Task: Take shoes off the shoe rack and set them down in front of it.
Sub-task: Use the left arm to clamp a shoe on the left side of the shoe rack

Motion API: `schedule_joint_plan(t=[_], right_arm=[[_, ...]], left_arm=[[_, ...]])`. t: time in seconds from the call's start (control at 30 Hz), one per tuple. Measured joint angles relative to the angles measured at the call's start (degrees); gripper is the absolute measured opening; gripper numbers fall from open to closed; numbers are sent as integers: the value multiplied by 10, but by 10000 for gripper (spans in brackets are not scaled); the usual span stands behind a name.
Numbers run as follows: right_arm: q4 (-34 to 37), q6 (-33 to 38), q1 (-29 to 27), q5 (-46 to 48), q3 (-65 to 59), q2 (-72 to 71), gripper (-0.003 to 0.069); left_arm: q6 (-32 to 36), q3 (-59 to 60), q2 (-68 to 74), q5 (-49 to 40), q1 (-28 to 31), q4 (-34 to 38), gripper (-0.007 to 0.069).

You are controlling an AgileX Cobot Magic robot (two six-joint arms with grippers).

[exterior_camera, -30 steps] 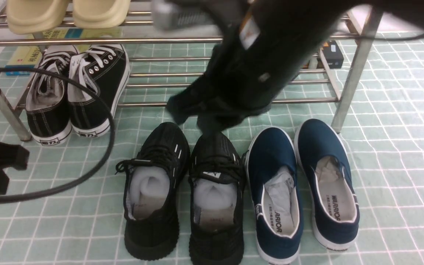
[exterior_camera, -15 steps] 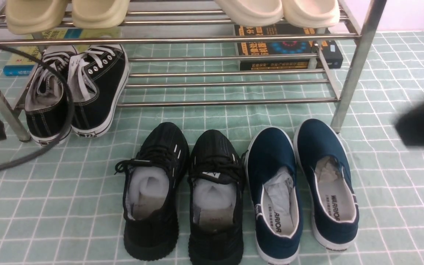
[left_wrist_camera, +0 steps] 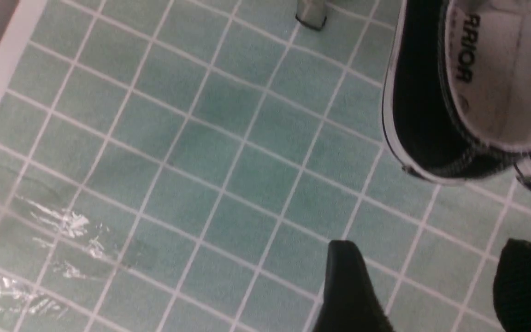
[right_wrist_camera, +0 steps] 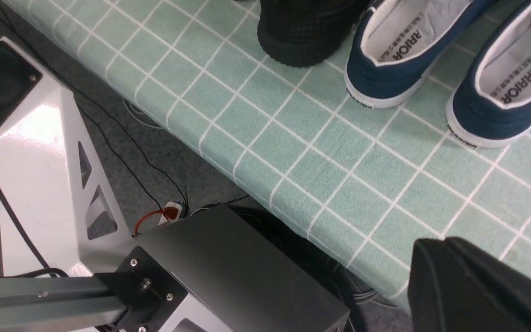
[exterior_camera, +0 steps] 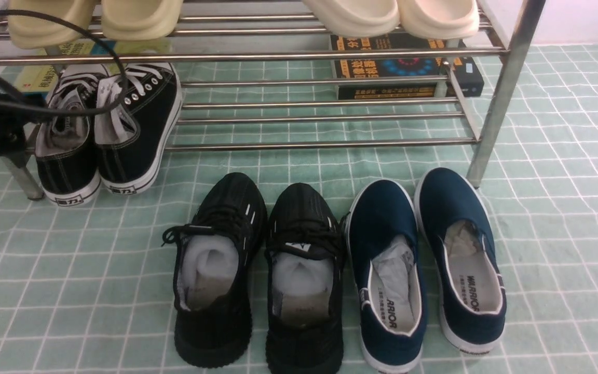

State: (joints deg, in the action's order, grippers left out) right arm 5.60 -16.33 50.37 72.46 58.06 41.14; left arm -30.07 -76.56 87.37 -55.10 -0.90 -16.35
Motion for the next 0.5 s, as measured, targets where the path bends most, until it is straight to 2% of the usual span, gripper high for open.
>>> schedule_joint_plan(t=[0.13,0.5], right_arm=[[-1,-15,0,0,-13,0,-3],[-7,-20,0,0,-15,0,0]], left_arm=[[-35,-44,68,30,0,-21,445],[-43,-59,157,77,0,-42,428]])
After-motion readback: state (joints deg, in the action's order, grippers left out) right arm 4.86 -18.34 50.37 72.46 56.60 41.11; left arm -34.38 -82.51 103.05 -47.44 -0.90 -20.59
